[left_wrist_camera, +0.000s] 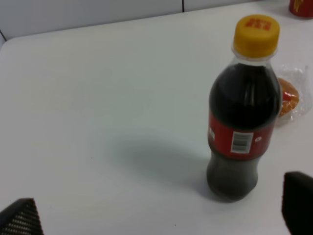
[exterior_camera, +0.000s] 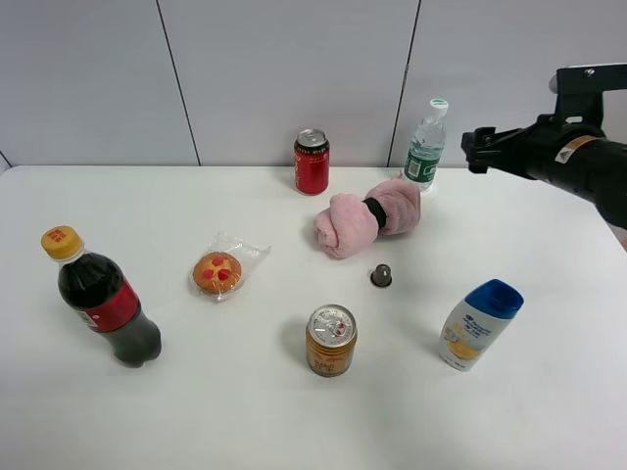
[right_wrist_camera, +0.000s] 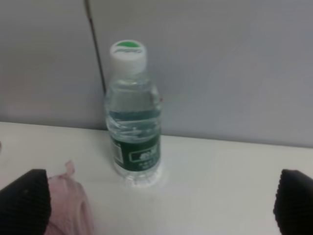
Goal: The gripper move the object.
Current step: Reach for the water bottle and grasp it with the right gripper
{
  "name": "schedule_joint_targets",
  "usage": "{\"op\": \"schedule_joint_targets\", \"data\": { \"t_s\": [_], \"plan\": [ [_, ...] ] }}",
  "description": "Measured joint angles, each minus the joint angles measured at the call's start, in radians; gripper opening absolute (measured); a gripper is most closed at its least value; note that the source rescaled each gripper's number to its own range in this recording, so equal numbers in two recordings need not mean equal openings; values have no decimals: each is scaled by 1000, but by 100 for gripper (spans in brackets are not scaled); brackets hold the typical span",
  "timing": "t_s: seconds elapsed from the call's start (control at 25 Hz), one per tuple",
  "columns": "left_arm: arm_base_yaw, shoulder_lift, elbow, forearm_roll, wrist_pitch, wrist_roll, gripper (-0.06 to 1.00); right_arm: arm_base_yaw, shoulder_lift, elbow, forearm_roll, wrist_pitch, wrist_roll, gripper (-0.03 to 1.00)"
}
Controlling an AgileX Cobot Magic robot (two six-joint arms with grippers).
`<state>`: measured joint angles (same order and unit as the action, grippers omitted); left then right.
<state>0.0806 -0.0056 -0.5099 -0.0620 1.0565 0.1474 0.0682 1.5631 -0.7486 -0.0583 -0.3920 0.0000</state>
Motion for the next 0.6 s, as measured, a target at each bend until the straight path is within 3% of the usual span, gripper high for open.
{"op": "schedule_joint_targets", "data": {
  "t_s": [0.24, 0.6],
  "plan": [
    [0, 0, 0, 0, 0, 0, 100, 6, 145, 0, 1, -179, -61, 100],
    [0, 0, 0, 0, 0, 0, 100, 6, 348, -2, 80, -450, -136, 100]
  ]
}}
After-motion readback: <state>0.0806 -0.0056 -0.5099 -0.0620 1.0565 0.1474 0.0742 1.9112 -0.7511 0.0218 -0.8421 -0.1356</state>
